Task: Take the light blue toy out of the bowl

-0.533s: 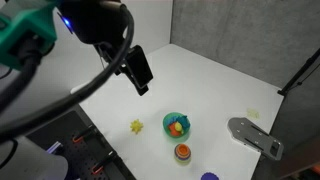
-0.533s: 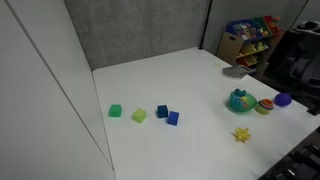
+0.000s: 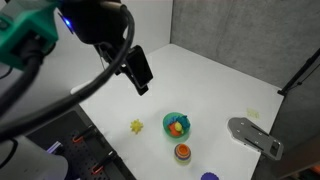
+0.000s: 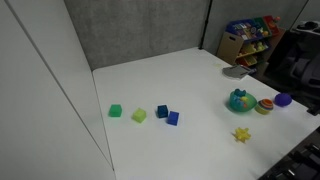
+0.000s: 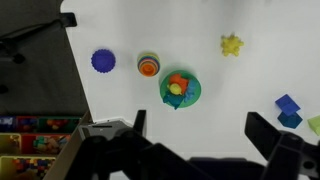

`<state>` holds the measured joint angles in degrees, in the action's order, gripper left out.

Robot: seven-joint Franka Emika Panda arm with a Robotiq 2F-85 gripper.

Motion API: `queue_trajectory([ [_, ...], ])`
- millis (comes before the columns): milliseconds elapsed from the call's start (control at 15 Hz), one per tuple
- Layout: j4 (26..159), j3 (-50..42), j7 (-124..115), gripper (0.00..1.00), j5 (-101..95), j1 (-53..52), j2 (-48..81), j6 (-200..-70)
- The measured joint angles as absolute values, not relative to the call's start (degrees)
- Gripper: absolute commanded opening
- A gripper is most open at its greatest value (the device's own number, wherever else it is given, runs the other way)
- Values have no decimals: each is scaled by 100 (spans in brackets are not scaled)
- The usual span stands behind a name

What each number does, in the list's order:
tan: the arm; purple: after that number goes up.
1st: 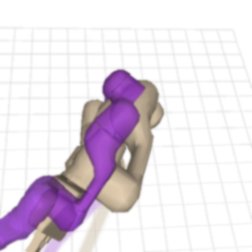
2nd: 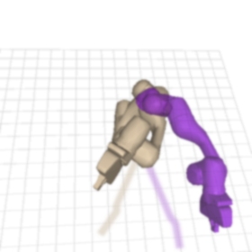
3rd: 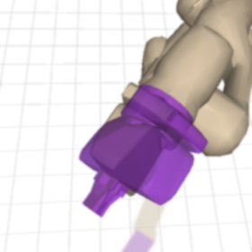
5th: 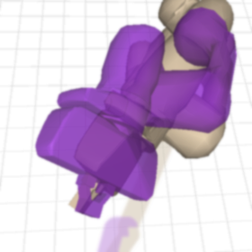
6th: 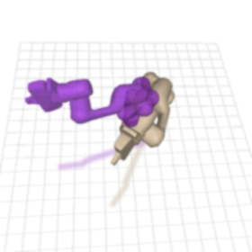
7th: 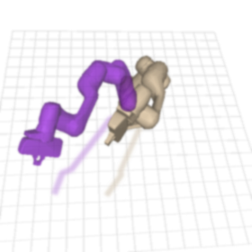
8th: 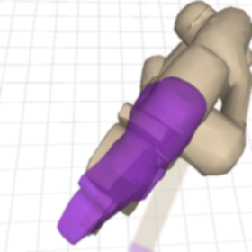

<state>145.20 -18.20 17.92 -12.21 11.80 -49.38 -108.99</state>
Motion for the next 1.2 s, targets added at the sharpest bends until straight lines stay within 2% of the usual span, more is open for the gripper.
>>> queue_trajectory([
  [467,14894,-1636,1526,100,-1131,846,-4423,-11795],
  [1200,14803,-1399,1218,100,-760,745,-1982,-13715],
])
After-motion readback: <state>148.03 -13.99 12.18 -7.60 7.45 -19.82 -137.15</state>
